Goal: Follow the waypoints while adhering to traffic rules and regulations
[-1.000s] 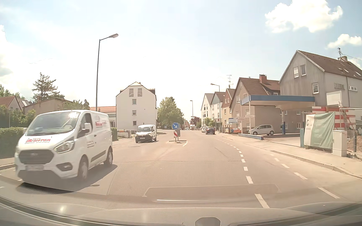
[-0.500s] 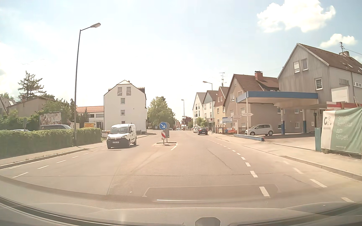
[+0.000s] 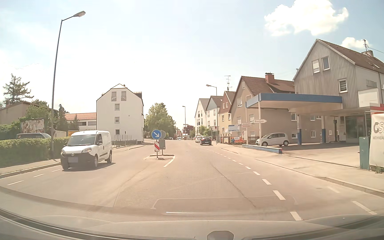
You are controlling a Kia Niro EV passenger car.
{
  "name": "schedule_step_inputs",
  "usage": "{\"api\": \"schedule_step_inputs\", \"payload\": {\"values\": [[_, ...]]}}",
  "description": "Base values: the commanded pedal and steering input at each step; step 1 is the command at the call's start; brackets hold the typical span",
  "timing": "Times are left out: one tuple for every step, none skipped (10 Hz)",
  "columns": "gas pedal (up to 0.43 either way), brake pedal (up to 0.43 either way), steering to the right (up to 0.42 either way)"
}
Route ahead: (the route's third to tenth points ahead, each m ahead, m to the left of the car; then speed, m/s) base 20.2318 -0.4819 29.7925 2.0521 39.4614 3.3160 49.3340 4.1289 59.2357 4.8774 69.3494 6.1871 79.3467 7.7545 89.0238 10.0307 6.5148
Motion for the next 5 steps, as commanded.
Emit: {"api": "schedule_step_inputs", "payload": {"values": [[0.138, 0.000, 0.036], [0.138, 0.000, 0.031], [0.138, 0.000, 0.028], [0.138, 0.000, 0.022], [0.138, 0.000, 0.018]]}}
